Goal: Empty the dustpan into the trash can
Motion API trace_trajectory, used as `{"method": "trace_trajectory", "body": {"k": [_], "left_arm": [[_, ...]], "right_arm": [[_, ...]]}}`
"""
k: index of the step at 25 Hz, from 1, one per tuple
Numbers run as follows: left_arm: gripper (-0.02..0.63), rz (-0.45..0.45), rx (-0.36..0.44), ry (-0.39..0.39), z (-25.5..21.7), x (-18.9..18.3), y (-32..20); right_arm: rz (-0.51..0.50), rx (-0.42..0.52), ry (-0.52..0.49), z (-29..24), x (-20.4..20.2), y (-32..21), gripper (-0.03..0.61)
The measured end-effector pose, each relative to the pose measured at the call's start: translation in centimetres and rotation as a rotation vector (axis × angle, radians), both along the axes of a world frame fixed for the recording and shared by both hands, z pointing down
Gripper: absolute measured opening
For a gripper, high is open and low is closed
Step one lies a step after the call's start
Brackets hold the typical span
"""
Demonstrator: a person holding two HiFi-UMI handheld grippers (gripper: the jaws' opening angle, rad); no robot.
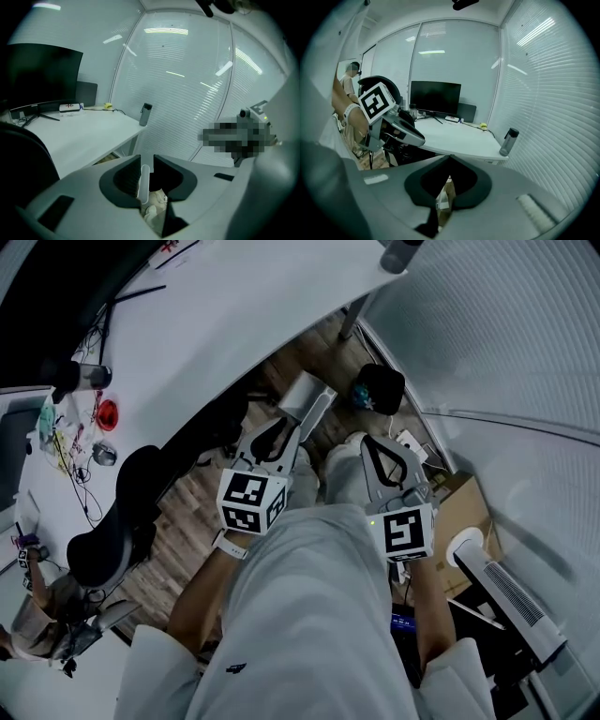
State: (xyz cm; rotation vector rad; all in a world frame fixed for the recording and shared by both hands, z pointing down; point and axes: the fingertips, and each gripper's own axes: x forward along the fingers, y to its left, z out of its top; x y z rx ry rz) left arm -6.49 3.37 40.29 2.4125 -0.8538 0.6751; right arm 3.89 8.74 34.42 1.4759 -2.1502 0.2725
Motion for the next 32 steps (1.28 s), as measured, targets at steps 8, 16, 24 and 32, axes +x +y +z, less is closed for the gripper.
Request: {"method": "trace_trajectory", "body": {"k": [8, 16, 24, 32], "left_arm": [[0.026, 0.019, 0.079, 0.104, -6.8, -1.4, 1.7], [0.012, 0.045, 0.177, 0.141, -11.9, -2.5, 1.9], [0.011, 0.054, 0.234, 0.162, -14.7, -3.2, 2.6], [0.009, 0.042, 0.264, 0.168, -15.8, -3.6, 3.0]], "right_arm": [[-0.038, 0.004, 0.015, -1.9, -2.1, 1.4, 0.011], [-0.025, 0.074, -0.042, -5.2, -2.5, 1.2, 0.011], [0.002, 0.163, -0.075, -8.6, -2.6, 1.2, 0.011], [0.111, 0.286, -0.151, -10.8, -1.9, 1.6, 0.011]]}}
